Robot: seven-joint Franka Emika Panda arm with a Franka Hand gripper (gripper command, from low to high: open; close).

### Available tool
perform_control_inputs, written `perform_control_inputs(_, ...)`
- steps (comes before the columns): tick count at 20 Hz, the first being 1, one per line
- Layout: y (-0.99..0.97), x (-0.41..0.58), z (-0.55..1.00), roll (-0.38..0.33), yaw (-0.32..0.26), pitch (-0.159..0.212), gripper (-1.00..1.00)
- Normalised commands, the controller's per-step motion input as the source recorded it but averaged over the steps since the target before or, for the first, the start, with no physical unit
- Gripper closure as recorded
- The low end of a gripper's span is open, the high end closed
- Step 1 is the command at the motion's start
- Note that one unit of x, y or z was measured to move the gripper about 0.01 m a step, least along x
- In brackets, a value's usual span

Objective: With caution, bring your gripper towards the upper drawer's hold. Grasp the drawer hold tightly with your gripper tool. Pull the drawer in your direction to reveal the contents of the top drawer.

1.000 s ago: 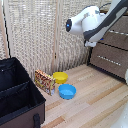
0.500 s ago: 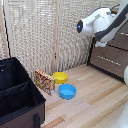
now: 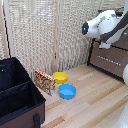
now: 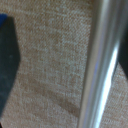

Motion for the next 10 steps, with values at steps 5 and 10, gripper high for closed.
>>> perform_control_inputs(5,-0.28,-0.004,0.0,0.025,-0.017,0.0,1.0)
perform_control_inputs(10,0.21,0.0,0.0,0.101,-0.01,0.0,1.0)
